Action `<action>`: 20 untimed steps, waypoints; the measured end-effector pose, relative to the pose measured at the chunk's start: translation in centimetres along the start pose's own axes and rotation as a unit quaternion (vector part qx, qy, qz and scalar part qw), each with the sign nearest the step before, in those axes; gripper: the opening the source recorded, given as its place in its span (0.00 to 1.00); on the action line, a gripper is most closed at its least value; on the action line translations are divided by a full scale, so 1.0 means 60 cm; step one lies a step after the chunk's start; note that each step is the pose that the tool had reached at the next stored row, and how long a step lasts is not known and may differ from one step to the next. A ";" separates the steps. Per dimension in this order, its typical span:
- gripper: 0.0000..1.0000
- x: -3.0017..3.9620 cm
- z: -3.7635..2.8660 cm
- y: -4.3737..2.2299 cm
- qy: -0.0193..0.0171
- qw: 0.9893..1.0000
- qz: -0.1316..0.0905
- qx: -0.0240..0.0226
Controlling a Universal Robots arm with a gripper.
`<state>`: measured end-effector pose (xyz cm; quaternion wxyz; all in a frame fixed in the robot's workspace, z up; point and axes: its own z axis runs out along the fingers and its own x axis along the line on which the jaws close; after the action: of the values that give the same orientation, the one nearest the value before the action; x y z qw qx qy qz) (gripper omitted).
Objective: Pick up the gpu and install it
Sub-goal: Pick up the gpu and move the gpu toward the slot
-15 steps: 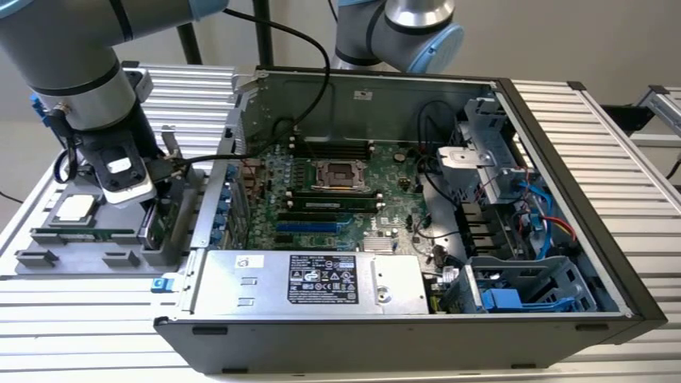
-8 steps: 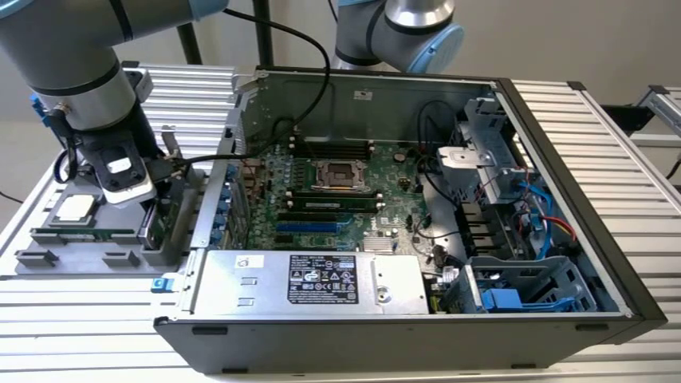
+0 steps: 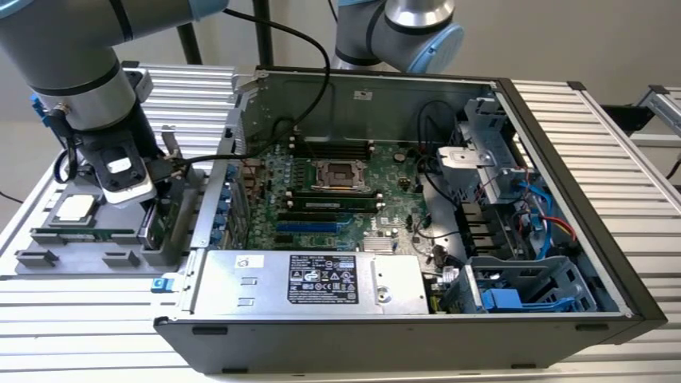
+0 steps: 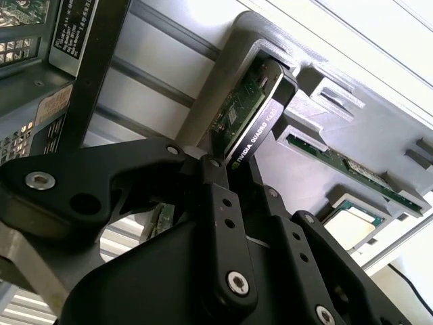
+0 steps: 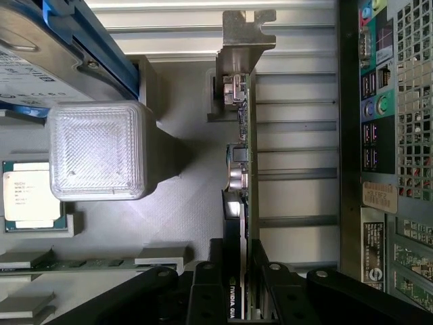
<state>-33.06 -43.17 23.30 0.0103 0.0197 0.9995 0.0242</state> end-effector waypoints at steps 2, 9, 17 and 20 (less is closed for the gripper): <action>0.00 0.000 0.000 0.000 0.000 1.000 0.000 0.000; 0.00 0.000 0.000 0.000 0.000 1.000 0.000 0.000; 0.00 0.000 0.001 0.000 0.000 1.000 0.000 0.000; 0.00 0.000 0.001 0.000 0.000 1.000 0.000 0.000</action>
<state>-33.06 -43.18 23.26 0.0103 0.0197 0.9995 0.0242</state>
